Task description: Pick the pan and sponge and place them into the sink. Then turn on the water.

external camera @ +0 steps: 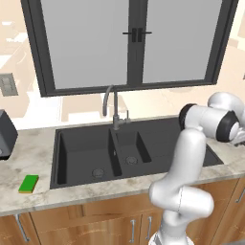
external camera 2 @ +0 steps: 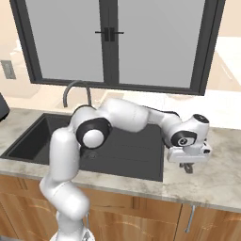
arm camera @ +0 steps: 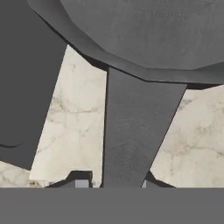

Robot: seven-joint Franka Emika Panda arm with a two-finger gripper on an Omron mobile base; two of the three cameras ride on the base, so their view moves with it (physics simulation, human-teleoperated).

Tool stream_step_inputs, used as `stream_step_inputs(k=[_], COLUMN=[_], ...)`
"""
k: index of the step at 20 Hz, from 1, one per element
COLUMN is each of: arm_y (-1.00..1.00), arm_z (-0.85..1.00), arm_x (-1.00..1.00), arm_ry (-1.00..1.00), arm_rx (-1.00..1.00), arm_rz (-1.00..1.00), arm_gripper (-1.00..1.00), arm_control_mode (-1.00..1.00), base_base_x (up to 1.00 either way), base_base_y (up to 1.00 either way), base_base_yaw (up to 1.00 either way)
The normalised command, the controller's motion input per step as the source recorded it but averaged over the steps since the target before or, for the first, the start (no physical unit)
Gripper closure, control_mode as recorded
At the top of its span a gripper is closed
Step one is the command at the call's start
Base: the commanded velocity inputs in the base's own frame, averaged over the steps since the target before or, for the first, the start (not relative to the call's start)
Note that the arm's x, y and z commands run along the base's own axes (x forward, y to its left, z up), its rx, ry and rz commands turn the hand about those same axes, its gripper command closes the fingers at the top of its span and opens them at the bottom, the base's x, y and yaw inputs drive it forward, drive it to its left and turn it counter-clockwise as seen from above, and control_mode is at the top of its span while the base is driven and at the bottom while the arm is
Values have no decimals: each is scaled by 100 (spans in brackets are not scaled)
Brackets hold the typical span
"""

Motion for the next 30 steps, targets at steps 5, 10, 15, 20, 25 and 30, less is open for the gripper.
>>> stream_step_inputs(k=[5, 10, 15, 20, 25, 30], arm_y=[29, 20, 22, 29, 41, 51], arm_z=[21, 20, 17, 19, 17, 24], arm_x=[-25, -25, -24, -14, -16, -19], arm_ry=[3, 3, 3, 3, 0, 0], arm_rx=[-2, -1, -2, -6, -9, -6], arm_rz=[-6, -8, -8, -7, -3, 0], arm_gripper=[100, 100, 100, 100, 100, 100], arm_control_mode=[-100, -100, -100, -100, -100, -100], base_base_x=[0, 0, 0, 0, 0, 0], base_base_y=[0, 0, 0, 0, 0, 0], base_base_yaw=[0, 0, 0, 0, 0, 0])
